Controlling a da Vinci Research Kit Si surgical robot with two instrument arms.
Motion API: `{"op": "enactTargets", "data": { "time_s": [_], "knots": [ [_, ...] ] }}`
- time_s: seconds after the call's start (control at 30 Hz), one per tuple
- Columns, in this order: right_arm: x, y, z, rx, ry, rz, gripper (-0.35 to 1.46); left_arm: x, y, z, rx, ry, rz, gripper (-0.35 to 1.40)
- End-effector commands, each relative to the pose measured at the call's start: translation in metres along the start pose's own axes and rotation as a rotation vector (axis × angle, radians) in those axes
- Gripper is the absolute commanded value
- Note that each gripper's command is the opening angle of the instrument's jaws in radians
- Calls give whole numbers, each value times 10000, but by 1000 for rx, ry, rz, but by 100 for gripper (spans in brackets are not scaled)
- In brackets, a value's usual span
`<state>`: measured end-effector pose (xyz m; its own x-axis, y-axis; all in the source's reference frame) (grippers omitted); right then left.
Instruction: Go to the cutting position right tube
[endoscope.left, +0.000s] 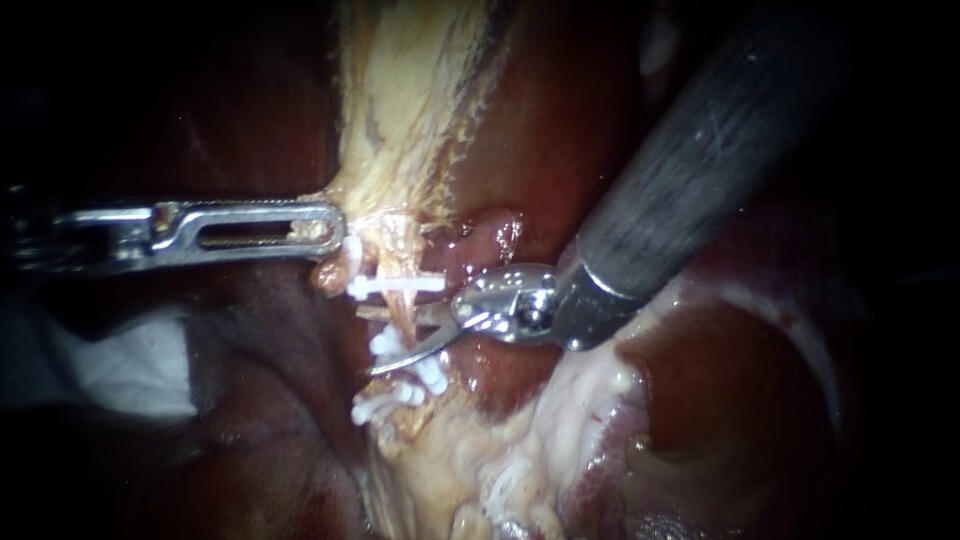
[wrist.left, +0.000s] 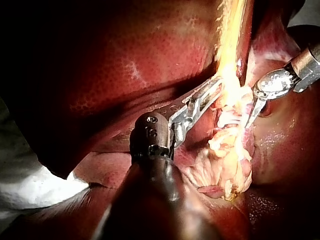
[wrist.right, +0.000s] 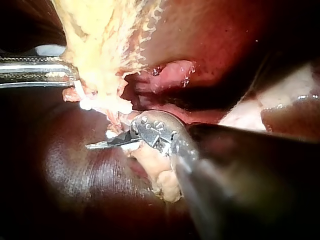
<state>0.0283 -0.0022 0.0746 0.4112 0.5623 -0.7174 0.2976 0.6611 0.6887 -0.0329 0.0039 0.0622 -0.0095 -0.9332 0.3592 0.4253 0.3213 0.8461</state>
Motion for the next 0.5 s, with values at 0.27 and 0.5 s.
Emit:
{"op": "enactTargets", "data": {
  "time_s": [0.27,0.5],
  "knots": [
    [3,6,9,-4,12,19,102,1,-2,2,-2,-1,0,-35],
    [3,9,10,-5,14,43,99,1,-3,2,-3,-2,-1,-35]
  ]
}}
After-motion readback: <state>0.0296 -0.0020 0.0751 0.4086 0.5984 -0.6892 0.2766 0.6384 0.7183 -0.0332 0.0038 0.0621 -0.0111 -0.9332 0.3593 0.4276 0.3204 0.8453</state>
